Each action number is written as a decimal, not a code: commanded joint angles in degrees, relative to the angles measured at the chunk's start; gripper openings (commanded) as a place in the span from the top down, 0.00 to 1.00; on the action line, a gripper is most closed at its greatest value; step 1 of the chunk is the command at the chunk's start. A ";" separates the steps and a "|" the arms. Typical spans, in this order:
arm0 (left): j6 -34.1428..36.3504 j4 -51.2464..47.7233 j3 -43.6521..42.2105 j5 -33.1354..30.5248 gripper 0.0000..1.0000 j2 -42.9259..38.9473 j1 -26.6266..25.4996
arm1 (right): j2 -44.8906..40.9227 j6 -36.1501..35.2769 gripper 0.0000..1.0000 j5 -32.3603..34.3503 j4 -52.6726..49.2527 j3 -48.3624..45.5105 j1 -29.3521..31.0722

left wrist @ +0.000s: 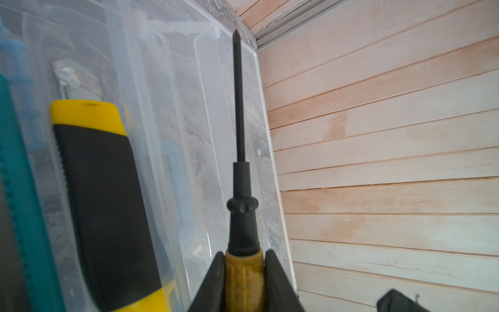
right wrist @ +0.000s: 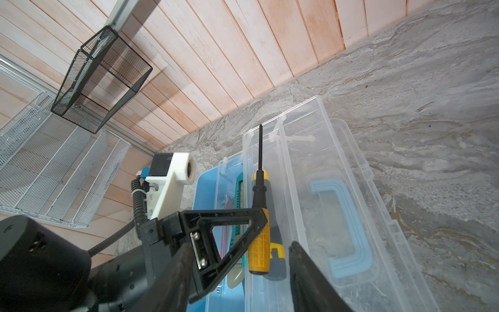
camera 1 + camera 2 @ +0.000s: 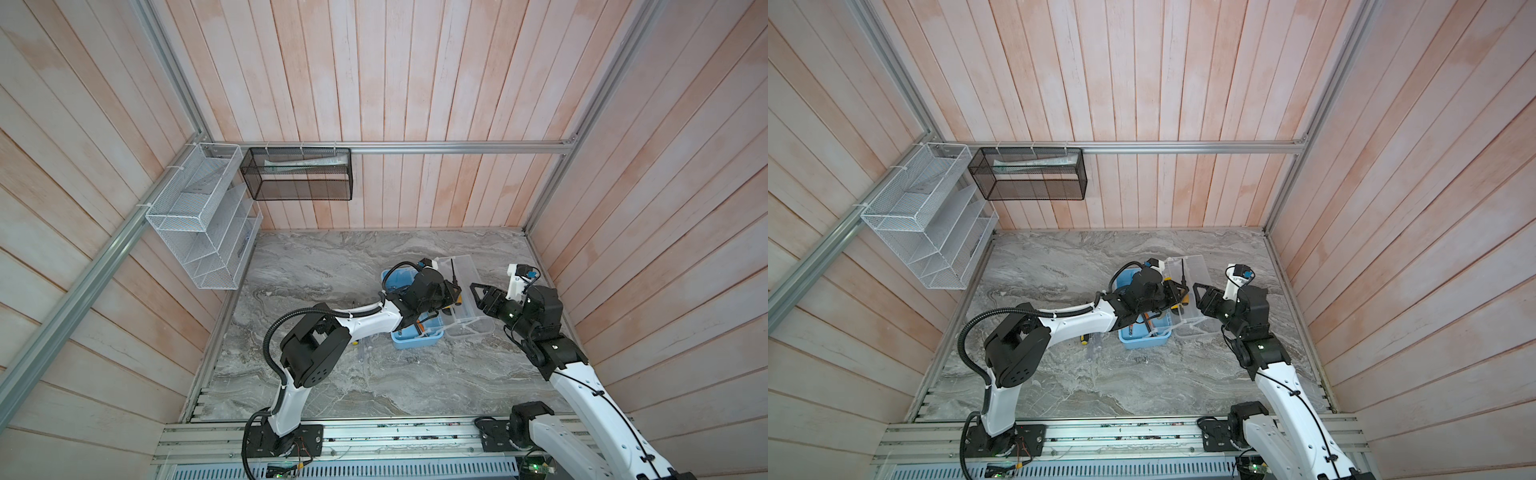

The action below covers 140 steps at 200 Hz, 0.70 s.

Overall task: Pack the tool kit
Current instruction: 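Lower the orange-handled screwdriver into the box and open the left gripper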

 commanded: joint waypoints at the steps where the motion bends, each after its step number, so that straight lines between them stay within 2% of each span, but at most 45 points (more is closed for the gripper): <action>1: 0.65 -0.91 1.87 0.41 0.73 1.01 -0.05 | 0.67 -0.35 0.44 -1.16 0.93 -0.59 -0.24; 38: 1.45 -0.88 1.93 0.41 0.68 0.61 0.23 | 1.89 -0.04 0.44 -2.03 1.69 -0.50 -0.27; 109: 5.27 -1.96 2.83 0.81 0.67 -1.56 0.90 | 2.54 -0.27 0.44 -2.57 1.29 1.43 -0.31; 140: 15.26 -3.69 -1.30 -3.60 0.51 -8.54 1.21 | 2.62 -0.35 0.44 -3.15 1.08 2.52 -0.31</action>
